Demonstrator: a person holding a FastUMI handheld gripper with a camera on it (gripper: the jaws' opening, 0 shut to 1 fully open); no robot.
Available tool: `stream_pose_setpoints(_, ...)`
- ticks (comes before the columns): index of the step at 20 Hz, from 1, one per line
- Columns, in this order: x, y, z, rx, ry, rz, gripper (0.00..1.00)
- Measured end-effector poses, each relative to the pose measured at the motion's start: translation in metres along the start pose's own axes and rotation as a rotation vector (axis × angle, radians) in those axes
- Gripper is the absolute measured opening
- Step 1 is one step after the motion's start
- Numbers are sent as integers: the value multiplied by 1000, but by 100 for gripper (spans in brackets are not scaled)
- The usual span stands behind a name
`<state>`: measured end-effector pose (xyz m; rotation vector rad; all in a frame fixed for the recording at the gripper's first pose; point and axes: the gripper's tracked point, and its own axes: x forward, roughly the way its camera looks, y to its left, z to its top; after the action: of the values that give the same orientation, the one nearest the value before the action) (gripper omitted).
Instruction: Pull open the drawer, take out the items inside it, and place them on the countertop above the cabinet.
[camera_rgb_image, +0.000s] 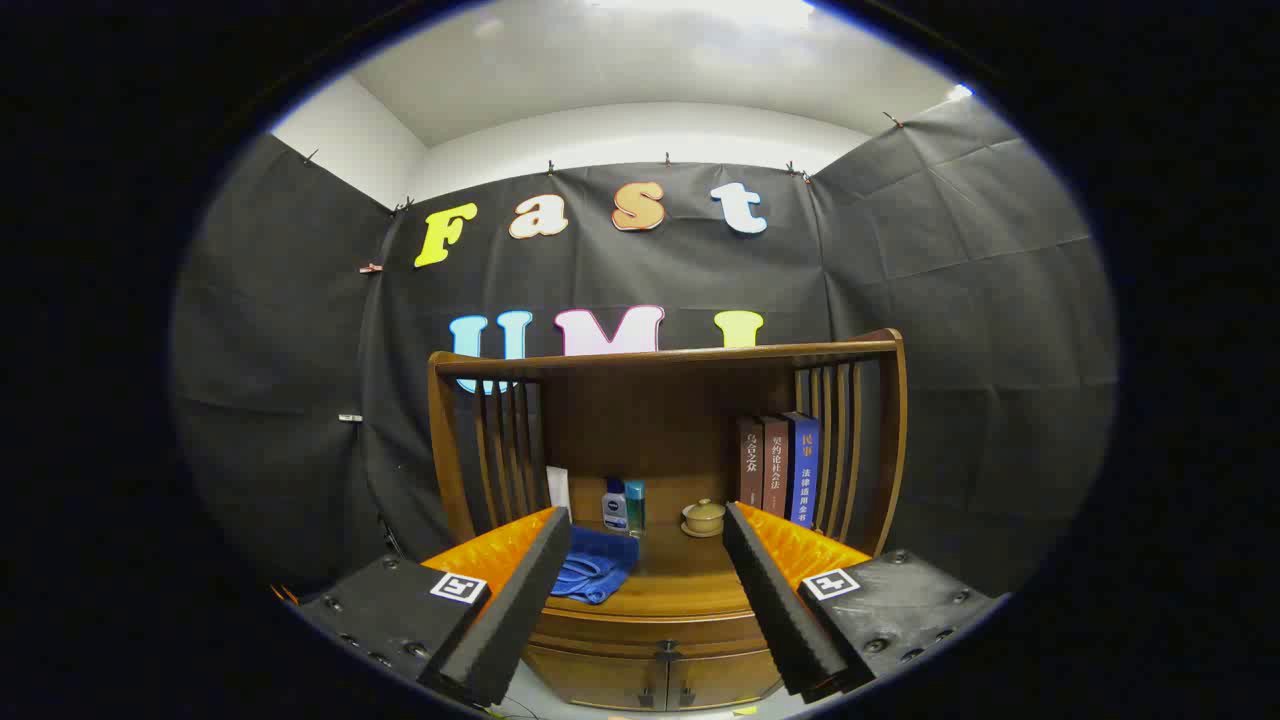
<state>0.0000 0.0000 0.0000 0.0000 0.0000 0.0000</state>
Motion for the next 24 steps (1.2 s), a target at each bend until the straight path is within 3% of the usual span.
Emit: stream_pose_setpoints(24,5,-6,-7,-7,12,-17,99)
